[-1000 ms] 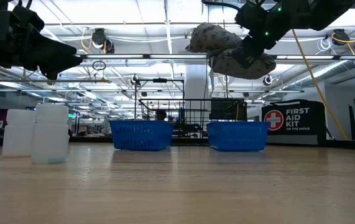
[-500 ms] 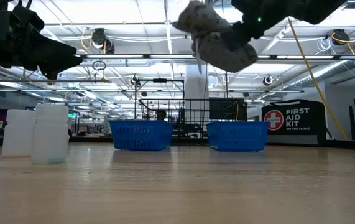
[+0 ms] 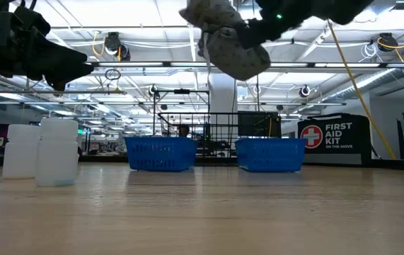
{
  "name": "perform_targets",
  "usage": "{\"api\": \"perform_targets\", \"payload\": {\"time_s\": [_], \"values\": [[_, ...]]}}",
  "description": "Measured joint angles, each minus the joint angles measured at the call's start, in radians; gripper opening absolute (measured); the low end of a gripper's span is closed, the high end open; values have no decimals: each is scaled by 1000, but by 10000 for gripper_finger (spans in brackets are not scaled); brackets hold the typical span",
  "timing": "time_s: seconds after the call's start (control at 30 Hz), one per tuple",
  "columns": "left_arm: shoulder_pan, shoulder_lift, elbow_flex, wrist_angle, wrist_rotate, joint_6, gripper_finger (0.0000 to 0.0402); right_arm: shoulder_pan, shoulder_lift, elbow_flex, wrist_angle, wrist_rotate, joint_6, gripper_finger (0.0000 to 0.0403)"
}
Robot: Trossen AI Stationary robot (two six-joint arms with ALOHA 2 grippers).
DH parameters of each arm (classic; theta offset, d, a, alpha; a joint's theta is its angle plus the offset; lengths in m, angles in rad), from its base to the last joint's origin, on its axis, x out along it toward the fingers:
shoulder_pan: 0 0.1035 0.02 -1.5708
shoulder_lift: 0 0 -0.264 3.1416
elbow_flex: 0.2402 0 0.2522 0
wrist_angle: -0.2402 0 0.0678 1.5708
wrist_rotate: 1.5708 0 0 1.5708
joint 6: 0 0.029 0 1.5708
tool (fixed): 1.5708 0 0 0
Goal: Pick & Place Medicine items
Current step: Put the gray patient gown into the black wire basket
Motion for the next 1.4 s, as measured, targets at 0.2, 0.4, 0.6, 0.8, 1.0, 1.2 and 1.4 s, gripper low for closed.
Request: {"api": "perform_targets", "payload": {"time_s": [0.2, 0.4, 0.6, 0.8, 1.0, 1.2, 1.4], "values": [[0, 0, 0, 0, 0, 0, 223, -9, 134, 153, -68, -1, -109, 17], [0, 0, 0, 0, 0, 0, 223, -40, 265, 231, -150, 13, -156, 17], [0, 0, 0, -1, 1, 0, 223, -97, 321, 227, -286, 53, -117, 17], [0, 0, 0, -1, 1, 0, 223, -136, 335, 203, -420, 5, -34, 17], [0, 0, 0, -1, 0, 0, 223, -145, 334, 196, -470, -31, -32, 17], [0, 0, 0, 0, 0, 0, 223, -147, 333, 196, -468, -29, -71, 17], [0, 0, 0, 0, 0, 0, 223, -165, 333, 196, -454, -29, -98, 17]]}}
